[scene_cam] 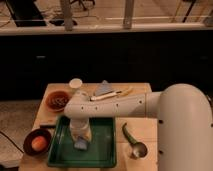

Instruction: Wipe tray with sponge

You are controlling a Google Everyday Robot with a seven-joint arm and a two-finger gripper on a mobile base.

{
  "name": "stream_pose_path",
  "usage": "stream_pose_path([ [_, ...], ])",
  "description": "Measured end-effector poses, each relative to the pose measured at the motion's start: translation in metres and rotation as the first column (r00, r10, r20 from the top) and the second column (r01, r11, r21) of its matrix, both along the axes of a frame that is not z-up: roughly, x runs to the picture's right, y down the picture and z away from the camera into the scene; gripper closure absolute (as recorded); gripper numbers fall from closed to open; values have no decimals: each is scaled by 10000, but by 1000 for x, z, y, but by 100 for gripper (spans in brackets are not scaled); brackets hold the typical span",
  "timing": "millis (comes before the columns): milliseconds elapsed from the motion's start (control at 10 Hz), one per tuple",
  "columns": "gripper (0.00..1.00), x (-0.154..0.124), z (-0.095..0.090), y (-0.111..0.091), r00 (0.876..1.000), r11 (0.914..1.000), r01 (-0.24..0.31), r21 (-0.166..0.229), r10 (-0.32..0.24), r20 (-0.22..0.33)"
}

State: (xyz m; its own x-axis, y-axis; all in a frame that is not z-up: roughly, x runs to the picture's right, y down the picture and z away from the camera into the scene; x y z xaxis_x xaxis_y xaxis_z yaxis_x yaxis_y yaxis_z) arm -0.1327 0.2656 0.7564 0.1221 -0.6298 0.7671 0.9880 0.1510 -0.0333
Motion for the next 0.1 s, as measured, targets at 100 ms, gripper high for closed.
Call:
stream_pose_path([
  [100, 100, 0, 0, 0, 10000, 10000, 0, 0, 0, 1],
])
